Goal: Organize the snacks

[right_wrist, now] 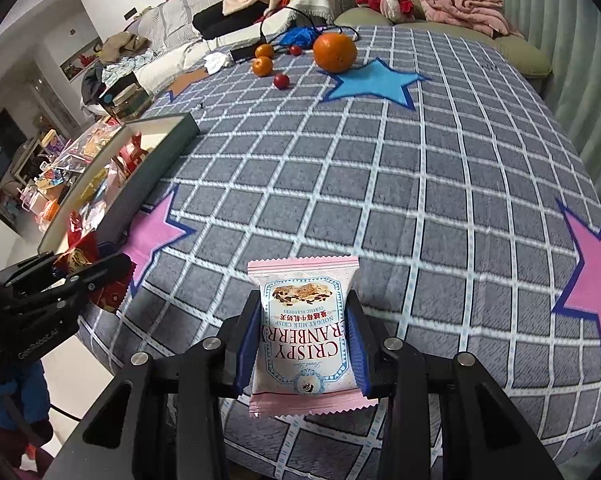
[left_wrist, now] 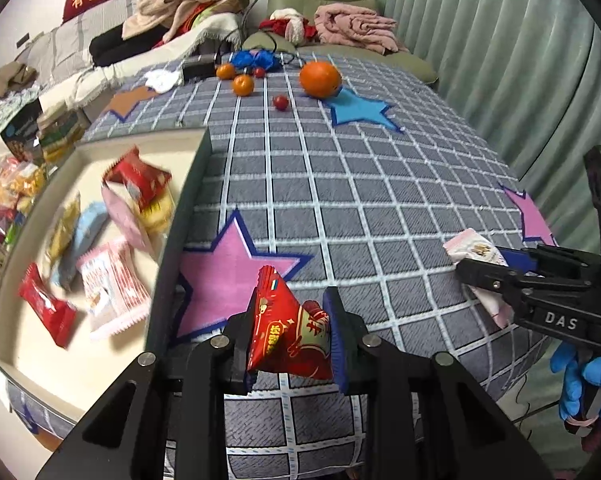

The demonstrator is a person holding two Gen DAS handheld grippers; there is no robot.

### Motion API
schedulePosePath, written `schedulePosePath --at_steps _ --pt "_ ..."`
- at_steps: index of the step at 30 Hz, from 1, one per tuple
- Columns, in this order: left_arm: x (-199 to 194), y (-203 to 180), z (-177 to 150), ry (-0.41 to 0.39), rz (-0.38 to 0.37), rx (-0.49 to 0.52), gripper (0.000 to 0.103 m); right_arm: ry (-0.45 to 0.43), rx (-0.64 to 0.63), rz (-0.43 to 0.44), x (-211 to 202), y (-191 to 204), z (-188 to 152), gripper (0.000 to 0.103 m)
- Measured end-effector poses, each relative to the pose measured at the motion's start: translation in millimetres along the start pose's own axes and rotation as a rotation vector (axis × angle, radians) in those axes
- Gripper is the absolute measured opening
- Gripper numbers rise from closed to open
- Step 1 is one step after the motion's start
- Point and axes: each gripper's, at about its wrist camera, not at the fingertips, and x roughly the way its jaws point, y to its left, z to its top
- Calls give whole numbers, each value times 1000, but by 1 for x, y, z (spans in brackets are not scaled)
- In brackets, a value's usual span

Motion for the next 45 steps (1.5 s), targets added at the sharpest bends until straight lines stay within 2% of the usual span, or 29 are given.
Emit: schedulePosePath --at_steps 7,17,27,35,36,38,39,40,42,43,45 --pt "-21 15 18 -42 14 2 31 -13 -46 21 -7 23 22 41" --pt "-45 93 24 -95 110 -113 31 0 -174 84 4 90 54 41" --pt "-28 153 10 -24 198 -200 31 51 -341 141 45 172 90 41" --pt "7 171 7 63 216 -234 33 121 -358 181 88 210 119 41" --pt "10 173 7 73 214 -243 34 132 -360 185 93 214 121 41" --pt "15 176 7 84 212 -255 50 155 -365 190 102 219 126 42" --pt "16 177 7 83 213 -262 65 167 -369 190 106 221 128 42" --pt "16 177 7 81 214 -267 76 175 -373 187 108 222 129 44" --pt "16 178 8 79 213 -273 79 192 -382 181 111 225 131 69" --pt "16 178 8 78 211 -275 80 186 -386 175 110 225 132 73" --pt "16 179 9 80 208 -279 81 171 -397 160 106 225 135 75"
